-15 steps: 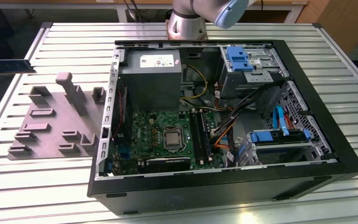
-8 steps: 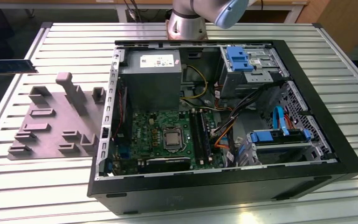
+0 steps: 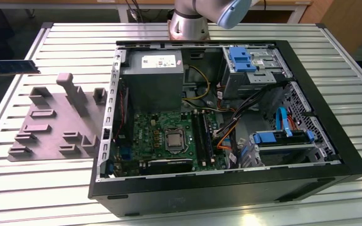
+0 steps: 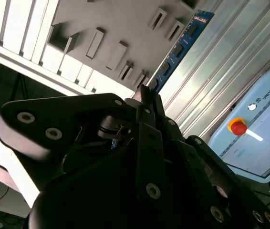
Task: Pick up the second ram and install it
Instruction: 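Pick up the second ram and move it above second insertion slot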
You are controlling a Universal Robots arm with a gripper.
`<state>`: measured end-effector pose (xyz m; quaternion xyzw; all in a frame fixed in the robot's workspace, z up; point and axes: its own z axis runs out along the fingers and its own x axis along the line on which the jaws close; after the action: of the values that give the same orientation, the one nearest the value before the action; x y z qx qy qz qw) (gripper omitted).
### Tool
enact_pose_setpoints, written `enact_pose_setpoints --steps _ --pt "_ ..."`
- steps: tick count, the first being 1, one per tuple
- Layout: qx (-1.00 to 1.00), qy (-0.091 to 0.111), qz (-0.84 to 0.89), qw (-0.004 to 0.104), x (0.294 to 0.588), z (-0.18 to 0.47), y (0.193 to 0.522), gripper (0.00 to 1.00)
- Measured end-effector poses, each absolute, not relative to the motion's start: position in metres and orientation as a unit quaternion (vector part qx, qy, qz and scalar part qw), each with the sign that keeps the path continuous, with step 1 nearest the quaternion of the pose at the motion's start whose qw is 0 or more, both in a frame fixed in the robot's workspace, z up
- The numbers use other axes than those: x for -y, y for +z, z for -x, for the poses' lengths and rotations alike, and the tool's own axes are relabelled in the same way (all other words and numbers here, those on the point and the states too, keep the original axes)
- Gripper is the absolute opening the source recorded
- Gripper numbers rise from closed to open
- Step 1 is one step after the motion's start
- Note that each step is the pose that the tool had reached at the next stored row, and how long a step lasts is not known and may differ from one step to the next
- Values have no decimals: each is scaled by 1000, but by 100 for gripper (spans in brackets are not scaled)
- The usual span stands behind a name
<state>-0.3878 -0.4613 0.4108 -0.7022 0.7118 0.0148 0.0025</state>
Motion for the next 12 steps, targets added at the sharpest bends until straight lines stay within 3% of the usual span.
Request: enact_pose_setpoints --steps 12 --pt "-712 15 702 3 461 383 411 14"
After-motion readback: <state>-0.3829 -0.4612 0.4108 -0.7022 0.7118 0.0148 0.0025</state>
